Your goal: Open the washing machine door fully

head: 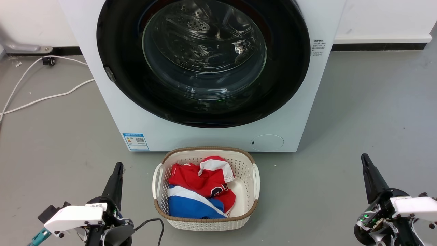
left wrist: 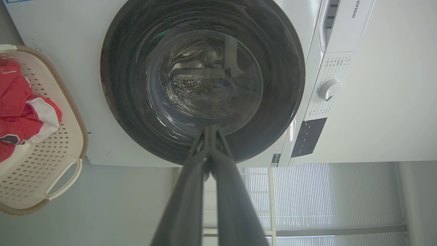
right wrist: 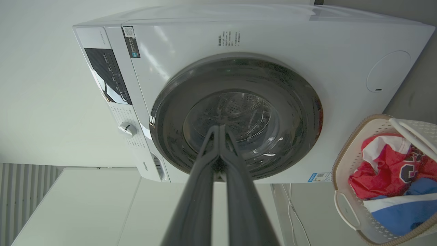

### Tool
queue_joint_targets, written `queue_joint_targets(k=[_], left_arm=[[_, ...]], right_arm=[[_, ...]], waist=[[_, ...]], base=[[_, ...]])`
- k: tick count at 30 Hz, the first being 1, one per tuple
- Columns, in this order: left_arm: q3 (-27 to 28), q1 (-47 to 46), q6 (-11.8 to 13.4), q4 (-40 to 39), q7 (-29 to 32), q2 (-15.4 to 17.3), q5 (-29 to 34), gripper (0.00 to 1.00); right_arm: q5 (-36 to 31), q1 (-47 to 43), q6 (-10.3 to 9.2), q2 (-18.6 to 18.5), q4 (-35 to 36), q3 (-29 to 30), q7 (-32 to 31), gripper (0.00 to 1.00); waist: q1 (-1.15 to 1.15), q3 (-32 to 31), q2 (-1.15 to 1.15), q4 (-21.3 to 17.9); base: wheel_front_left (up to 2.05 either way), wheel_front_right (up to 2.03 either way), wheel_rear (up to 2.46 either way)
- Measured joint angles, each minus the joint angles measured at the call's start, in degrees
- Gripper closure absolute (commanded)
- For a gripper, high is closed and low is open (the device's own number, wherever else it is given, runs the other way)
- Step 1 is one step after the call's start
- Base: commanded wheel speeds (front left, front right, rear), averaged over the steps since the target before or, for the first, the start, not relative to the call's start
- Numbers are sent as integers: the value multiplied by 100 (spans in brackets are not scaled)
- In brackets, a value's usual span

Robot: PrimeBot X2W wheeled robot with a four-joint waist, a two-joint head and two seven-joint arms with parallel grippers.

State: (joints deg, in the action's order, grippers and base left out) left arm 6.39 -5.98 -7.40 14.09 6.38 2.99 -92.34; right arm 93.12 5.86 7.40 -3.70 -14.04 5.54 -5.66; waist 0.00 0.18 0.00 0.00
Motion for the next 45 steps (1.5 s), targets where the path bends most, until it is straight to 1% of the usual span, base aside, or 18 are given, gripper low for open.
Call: queue_joint_targets(k=[35, 36, 40, 45], left_arm=[[5, -1, 0, 0, 0, -2, 7, 100], [3, 4, 1, 9, 0, -3, 5, 0], [-34, 162, 7, 179, -1, -26, -2, 0], [-137, 187, 7, 97, -96, -27, -16, 0]], right_arm=[[-40, 3, 0, 26, -2, 40, -26, 100], [-40, -3, -1, 29, -10, 40, -24, 0], [-40, -179, -1, 42, -160, 33, -7, 0], [-40, -239, -1, 49, -68, 0, 118, 0]], waist=[[0, 0, 0, 0], [0, 0, 0, 0], [0, 0, 0, -1], [0, 4, 0, -5]], base=[[0, 0, 0], [0, 0, 0], [0, 0, 0], [0, 0, 0]])
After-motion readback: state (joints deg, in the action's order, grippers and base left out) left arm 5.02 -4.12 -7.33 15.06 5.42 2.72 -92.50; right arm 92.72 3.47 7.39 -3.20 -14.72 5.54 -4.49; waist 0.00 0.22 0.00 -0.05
